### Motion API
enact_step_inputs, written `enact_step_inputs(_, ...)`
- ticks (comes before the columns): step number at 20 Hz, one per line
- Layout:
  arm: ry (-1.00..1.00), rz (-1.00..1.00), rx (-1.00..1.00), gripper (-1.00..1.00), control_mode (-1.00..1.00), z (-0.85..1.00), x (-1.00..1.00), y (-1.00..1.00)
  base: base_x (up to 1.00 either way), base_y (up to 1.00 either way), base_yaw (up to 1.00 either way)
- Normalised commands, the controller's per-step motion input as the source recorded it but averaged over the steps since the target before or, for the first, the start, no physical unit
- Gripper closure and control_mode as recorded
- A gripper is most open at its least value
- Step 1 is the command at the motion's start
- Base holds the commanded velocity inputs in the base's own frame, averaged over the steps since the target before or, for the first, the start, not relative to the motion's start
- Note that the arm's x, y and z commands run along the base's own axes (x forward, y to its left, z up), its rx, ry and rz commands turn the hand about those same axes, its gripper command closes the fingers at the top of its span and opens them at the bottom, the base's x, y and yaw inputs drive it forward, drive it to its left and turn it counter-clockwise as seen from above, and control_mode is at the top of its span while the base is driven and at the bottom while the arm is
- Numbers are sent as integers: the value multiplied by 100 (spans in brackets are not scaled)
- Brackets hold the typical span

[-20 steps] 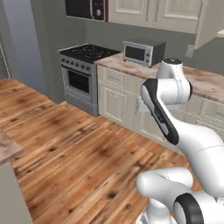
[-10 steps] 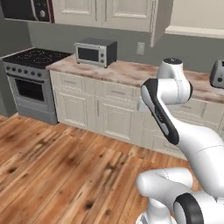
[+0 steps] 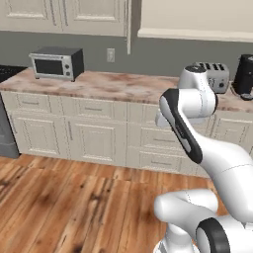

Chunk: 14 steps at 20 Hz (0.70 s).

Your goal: Pick up the bar soap and dish brush from the sink, and place them back in the cabinet, and close the cabinet doors.

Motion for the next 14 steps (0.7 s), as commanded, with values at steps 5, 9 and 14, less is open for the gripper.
enact_step_inputs(5,0,0,0,100,100,0,0,0,25,0,-40)
enact_step_inputs(9,0,0,0,100,100,0,0,0,29,0,-30)
enact_step_inputs(14,0,0,0,100,100,0,0,0,36,0,-12)
